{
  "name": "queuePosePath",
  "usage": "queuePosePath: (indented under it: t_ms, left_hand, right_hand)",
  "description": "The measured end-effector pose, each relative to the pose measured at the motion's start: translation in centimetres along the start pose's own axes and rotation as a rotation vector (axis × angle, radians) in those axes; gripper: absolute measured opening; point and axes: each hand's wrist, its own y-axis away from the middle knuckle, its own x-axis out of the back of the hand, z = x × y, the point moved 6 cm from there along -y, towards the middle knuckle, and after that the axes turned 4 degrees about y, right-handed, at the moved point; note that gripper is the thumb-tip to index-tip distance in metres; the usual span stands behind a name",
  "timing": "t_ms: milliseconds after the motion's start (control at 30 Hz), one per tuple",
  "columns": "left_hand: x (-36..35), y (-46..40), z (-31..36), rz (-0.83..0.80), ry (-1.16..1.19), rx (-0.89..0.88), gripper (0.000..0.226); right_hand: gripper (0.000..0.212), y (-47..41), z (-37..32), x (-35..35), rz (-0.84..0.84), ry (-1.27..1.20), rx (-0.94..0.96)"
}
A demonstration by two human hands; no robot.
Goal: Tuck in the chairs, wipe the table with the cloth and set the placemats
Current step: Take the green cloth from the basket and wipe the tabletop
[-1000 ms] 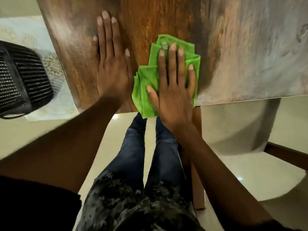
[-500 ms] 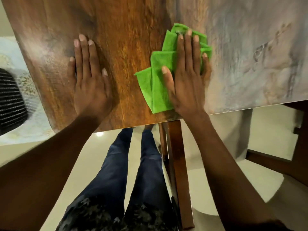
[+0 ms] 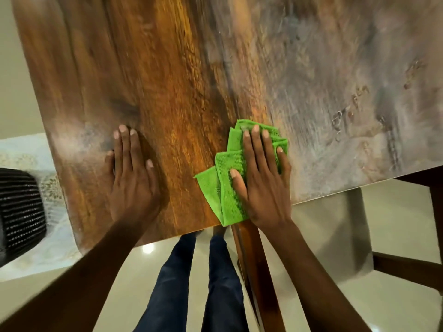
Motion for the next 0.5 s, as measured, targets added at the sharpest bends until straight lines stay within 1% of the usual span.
queuePosePath:
  t_ms: [133,200,233,300,333,433,500]
  left_hand:
    - [0.2,0.5,0.4,0.014,0.023,0.007,0.064]
    - [-0.3,0.5,3.2,0.029,0.047,-0.019,0.065]
    - [-0.8,0.4,5.1,0.038,0.044,-0.058,0.065]
    - [-2.2,0.2,8.6,0.051,0.065,-0.140,0.065]
    - [-2.7,-0.1,9.6,0.056,0.099,-0.150,0.064]
    - [-3.8,-0.3,9.3,0.049,0.159,-0.142,0.061]
    - [-4.2,-0.1,9.0,0.032,0.113,-0.159,0.060]
  right_hand:
    - [0.074,-2.9,-0.5,0.1,0.026,-0.019,0.004]
    - [0.074,-4.2,-0.5,0.1,0.034,-0.026,0.019]
    - [0.074,-4.3,-0.4,0.2,0.035,-0.019,0.026]
    - [0.074,-3.2,-0.1,0.1,0.034,-0.006,0.035]
    - [0.074,-2.1,0.3,0.0,0.026,-0.001,0.030]
    - [0.074,1.3,1.6,-0.2,-0.006,0.028,-0.004]
    - [0.074,2.4,2.0,-0.3,-0.010,0.036,-0.009]
